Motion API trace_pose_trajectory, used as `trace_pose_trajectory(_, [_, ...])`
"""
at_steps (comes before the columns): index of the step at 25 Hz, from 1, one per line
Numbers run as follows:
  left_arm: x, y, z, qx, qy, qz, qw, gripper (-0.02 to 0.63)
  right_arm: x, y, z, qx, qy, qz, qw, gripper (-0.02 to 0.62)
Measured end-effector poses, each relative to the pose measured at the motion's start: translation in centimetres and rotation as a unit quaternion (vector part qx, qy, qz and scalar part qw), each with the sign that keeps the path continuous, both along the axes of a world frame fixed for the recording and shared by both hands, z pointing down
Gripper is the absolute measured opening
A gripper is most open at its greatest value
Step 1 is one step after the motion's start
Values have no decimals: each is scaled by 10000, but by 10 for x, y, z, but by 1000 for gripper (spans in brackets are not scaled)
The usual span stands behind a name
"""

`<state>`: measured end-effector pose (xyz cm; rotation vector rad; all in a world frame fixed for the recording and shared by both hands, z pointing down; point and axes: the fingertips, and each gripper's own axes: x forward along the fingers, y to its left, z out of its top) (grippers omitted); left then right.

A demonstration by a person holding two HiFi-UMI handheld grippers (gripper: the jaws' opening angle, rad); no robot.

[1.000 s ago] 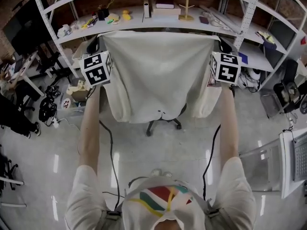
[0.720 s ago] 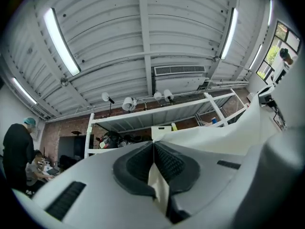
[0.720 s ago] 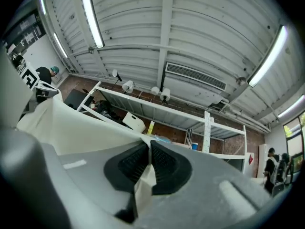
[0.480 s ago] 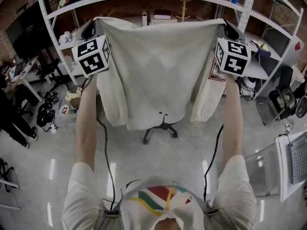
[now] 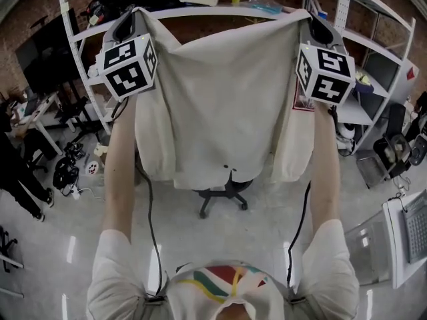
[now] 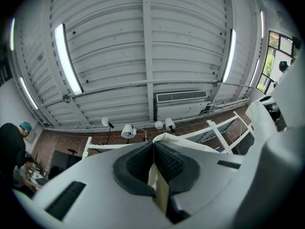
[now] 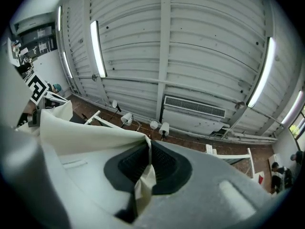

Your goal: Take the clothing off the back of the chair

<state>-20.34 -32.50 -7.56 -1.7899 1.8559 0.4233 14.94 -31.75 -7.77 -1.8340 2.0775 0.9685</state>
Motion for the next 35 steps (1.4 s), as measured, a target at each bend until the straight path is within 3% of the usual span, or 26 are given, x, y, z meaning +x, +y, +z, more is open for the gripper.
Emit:
trace_pose_trajectory(9, [25, 57, -14, 303, -56, 399, 9987, 12, -23, 53, -23, 456, -40, -412, 9981, 8])
trace_pose_trajectory(15, [40, 78, 24, 88, -97, 637, 9979, 12, -37, 77, 13, 422, -68, -620, 9972, 8])
trace_pose_trajectory(24, [49, 113, 116, -171, -92, 737, 9971, 12, -61, 99, 107, -43, 119, -726, 9973, 8])
trace_pose_trajectory(29, [43, 118, 179, -679, -117, 680, 9953, 12, -72, 97, 179, -721, 351, -738, 9940, 9])
trace_pose_trajectory(35, [41, 108, 241, -1221, -6, 721, 9899, 14, -74, 83, 253, -1572, 280, -723, 9845, 9])
